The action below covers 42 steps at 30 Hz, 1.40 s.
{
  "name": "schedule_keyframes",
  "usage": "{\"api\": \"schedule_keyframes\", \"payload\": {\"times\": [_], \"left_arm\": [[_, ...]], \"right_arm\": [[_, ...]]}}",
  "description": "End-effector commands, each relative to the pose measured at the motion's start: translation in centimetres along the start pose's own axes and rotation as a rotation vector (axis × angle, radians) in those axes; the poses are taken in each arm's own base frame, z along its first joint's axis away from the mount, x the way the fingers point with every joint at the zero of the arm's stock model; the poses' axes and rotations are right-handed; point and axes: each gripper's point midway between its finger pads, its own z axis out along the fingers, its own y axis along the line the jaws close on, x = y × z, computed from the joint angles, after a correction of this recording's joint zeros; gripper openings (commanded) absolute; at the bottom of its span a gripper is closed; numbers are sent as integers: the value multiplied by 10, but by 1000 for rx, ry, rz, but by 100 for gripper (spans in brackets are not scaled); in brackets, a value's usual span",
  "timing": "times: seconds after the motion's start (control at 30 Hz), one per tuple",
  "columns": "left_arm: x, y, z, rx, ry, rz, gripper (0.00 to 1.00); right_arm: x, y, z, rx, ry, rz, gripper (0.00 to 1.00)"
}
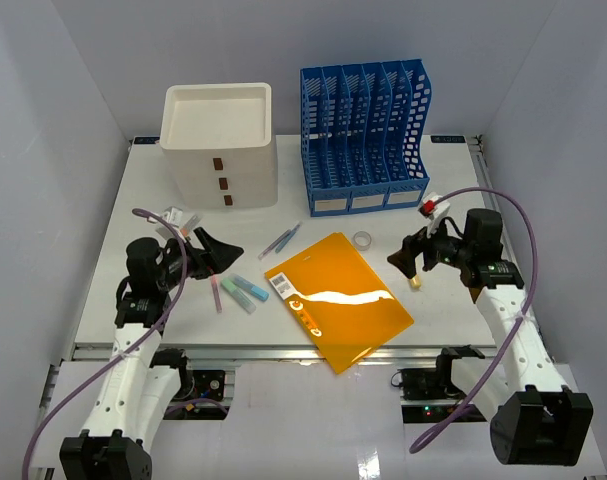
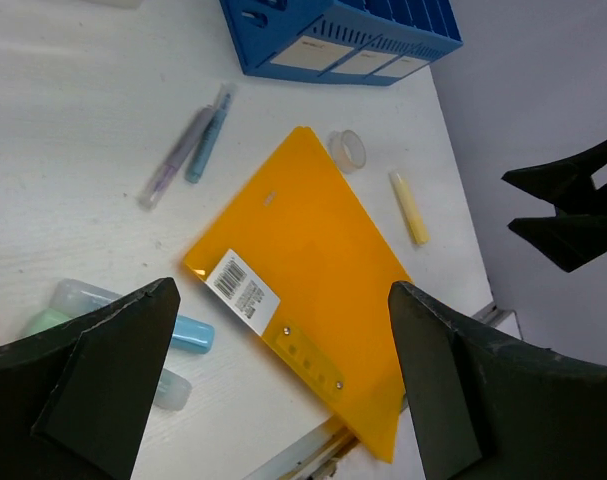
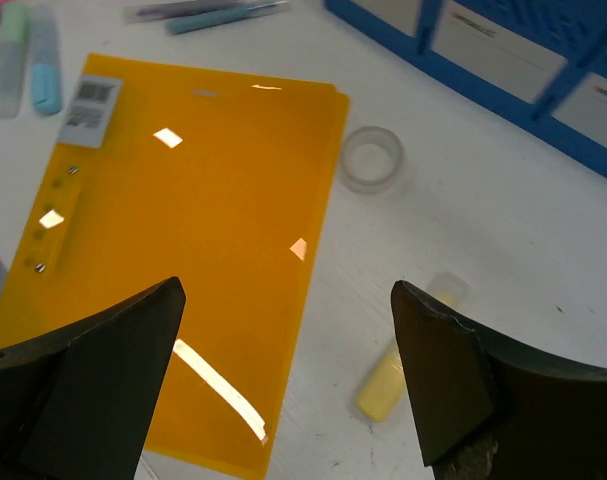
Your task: Organize the desk
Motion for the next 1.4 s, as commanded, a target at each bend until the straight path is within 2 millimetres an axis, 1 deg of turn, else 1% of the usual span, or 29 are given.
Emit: {"api": "schedule_keyframes", "payload": {"times": [0.0, 0.07, 0.13, 0.2, 0.23, 0.27, 0.33, 0.4, 0.43, 0.47, 0.5, 0.57, 0.63, 0.67, 0.7, 0.77, 0.87, 0.97, 1.2, 1.3, 1.37], "left_arm": [[11, -25, -1, 62, 39, -137, 98], [22, -34, 5, 59, 79, -156, 98], [26, -38, 12, 29, 99, -168, 98], [32, -45, 18, -4, 119, -174, 98], [36, -45, 21, -32, 133, -181, 98], [48, -41, 26, -92, 175, -193, 98], [57, -39, 31, -192, 174, -194, 98], [73, -31, 32, -277, 185, -210, 95], [77, -28, 32, -306, 175, -214, 94], [83, -25, 32, -325, 180, -232, 92], [93, -24, 32, -344, 197, -263, 92], [104, -19, 33, -393, 204, -314, 92], [124, -22, 34, -425, 243, -321, 92], [129, -22, 36, -437, 248, -320, 92], [134, -16, 38, -476, 235, -309, 91], [144, -19, 42, -488, 226, -340, 91], [163, -18, 48, -496, 236, -359, 91], [173, -15, 56, -490, 230, -383, 90], [182, -14, 73, -449, 210, -421, 84], [187, -15, 79, -421, 213, -440, 82], [194, -12, 83, -423, 223, -442, 81]], "right_arm": [[-6, 48, 3, -283, -17, -216, 90], [-2, 53, 6, -321, -19, -195, 90], [-1, 55, 8, -345, -29, -192, 90], [-1, 53, 10, -347, -31, -196, 90], [-1, 53, 11, -349, -30, -195, 90], [-1, 53, 11, -352, -29, -193, 90], [-1, 52, 10, -357, -39, -191, 91], [-2, 49, 6, -351, -56, -185, 91], [-1, 48, 4, -345, -62, -181, 91], [-1, 48, 3, -343, -68, -174, 91], [1, 47, 1, -340, -72, -164, 91], [0, 39, -3, -309, -82, -144, 91], [0, 37, -5, -298, -83, -136, 91], [-1, 38, -5, -301, -86, -134, 91], [-1, 39, -5, -307, -88, -132, 91], [0, 38, -4, -308, -83, -120, 90], [1, 37, -4, -302, -80, -118, 91], [0, 38, -5, -302, -85, -120, 91], [2, 38, -5, -310, -84, -108, 90], [3, 38, -5, -311, -83, -105, 91], [3, 38, -5, -312, -85, -106, 90]]}}
